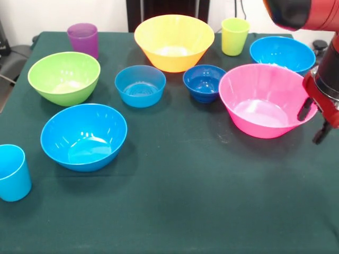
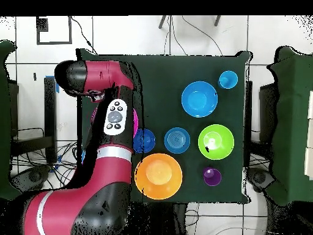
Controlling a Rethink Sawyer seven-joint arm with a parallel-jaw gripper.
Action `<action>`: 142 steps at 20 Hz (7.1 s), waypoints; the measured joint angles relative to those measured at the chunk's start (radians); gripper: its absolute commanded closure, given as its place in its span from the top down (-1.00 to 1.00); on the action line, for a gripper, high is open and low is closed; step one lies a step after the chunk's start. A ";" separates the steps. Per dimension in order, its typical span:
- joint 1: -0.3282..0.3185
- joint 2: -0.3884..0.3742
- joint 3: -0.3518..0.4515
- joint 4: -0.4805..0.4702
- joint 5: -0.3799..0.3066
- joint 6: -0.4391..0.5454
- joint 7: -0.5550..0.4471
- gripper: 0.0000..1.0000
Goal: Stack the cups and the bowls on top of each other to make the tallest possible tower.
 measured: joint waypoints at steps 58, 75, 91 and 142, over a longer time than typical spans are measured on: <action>0.018 0.055 -0.048 -0.193 -0.054 0.443 -0.354 1.00; -0.015 -0.004 0.024 0.022 0.075 0.153 -0.354 1.00; -0.028 -0.017 0.055 0.093 0.079 0.090 -0.354 1.00; -0.056 0.046 0.056 0.060 -0.021 -0.028 -0.354 -1.00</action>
